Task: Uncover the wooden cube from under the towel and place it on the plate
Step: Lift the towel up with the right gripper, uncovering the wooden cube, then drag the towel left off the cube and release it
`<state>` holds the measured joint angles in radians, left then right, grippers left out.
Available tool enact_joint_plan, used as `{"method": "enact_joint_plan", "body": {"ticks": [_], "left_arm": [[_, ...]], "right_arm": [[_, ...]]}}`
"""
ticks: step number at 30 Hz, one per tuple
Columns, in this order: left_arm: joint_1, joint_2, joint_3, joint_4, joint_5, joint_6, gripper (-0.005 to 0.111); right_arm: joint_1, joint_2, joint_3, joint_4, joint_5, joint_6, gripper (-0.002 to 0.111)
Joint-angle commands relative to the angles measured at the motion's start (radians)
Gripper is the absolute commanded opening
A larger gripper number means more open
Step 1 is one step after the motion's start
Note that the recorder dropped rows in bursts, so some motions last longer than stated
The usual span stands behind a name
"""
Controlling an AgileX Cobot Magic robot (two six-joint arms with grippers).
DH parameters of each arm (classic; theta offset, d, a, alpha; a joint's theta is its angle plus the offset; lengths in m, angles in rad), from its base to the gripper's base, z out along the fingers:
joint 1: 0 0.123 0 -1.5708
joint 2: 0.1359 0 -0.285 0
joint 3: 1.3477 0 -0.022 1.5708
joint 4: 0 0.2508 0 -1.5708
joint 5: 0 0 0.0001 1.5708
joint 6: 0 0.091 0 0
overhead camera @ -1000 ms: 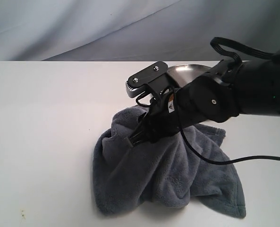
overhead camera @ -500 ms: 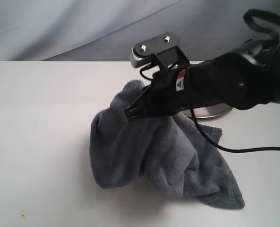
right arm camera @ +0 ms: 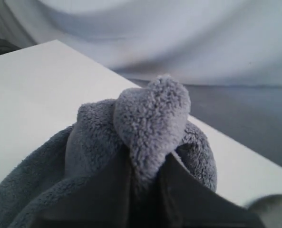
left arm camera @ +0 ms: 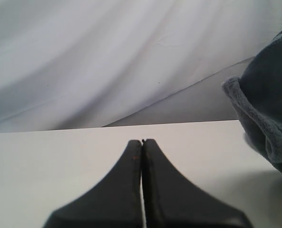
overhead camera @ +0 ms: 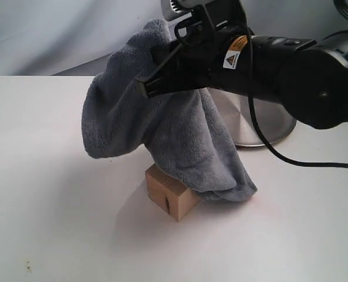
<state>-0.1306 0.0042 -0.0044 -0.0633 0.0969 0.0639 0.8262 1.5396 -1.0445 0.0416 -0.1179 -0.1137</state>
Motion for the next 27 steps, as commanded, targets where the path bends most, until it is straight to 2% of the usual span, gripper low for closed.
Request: {"method": "enact_joint_plan", "body": {"ticks": [1,4,7,10,12,21,27], "left_arm": [[0.002,-0.004,0.004,-0.002,-0.011,-0.002,0.0],[0.002,-0.004,0.004,-0.002,-0.011,-0.002,0.0],[0.002,-0.004,0.004,-0.002,-0.011,-0.002,0.0],[0.002,-0.004,0.004,-0.002,-0.011,-0.002,0.0],[0.002,-0.004,0.004,-0.002,-0.011,-0.002,0.0],[0.002,-0.004,0.004,-0.002,-0.011,-0.002,0.0],[0.002,-0.004,0.004,-0.002,-0.011,-0.002,0.0]], "right_arm": [[0.002,0.016,-0.004,-0.002,-0.1,-0.099,0.0],[0.002,0.067,-0.004,-0.002,-0.162,-0.165,0.0],[0.002,0.141,-0.004,0.001,-0.299,-0.215,0.0],[0.002,0.211,-0.004,0.082,-0.494,-0.215,0.0],[0.002,0.253,-0.004,0.16,-0.564,-0.215,0.0],[-0.001,0.419,-0.122,0.195,-0.362,-0.272,0.0],[-0.001,0.443,-0.174,0.312,-0.19,-0.272,0.0]]}}
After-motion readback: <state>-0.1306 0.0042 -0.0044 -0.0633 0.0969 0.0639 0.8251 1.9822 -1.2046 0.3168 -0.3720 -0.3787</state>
